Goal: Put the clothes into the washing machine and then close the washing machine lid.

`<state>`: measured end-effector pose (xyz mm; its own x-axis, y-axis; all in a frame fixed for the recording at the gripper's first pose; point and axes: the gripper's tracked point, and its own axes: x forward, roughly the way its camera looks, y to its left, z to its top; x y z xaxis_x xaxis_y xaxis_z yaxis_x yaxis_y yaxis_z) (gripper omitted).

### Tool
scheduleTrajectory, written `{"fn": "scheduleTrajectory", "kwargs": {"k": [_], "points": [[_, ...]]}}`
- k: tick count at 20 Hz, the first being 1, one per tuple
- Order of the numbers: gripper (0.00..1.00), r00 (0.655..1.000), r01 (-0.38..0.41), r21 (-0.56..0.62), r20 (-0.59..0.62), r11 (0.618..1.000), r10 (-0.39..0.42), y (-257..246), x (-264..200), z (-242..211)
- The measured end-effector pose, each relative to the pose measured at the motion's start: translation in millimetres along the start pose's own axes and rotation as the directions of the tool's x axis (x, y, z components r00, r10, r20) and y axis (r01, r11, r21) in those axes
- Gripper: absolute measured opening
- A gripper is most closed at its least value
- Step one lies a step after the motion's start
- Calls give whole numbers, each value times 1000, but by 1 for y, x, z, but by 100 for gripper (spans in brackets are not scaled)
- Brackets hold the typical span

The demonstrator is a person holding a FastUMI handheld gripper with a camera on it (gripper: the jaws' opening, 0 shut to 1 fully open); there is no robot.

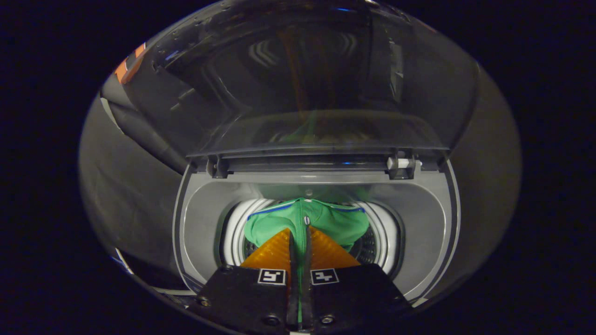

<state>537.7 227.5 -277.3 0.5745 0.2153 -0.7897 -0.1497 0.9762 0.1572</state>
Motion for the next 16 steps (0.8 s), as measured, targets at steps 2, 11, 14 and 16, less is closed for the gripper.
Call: {"fn": "scheduleTrajectory", "kwargs": {"k": [2, 11, 14, 16], "points": [[13, 1000, -19, 3, -22, 1000, 20, 4, 4, -3], [79, 1000, 15, -66, 16, 998, -14, 0, -1, 6], [79, 1000, 15, -86, 20, 996, -14, 1, -4, 7], [79, 999, 11, -102, 37, 995, -8, 5, -11, 8]]}}
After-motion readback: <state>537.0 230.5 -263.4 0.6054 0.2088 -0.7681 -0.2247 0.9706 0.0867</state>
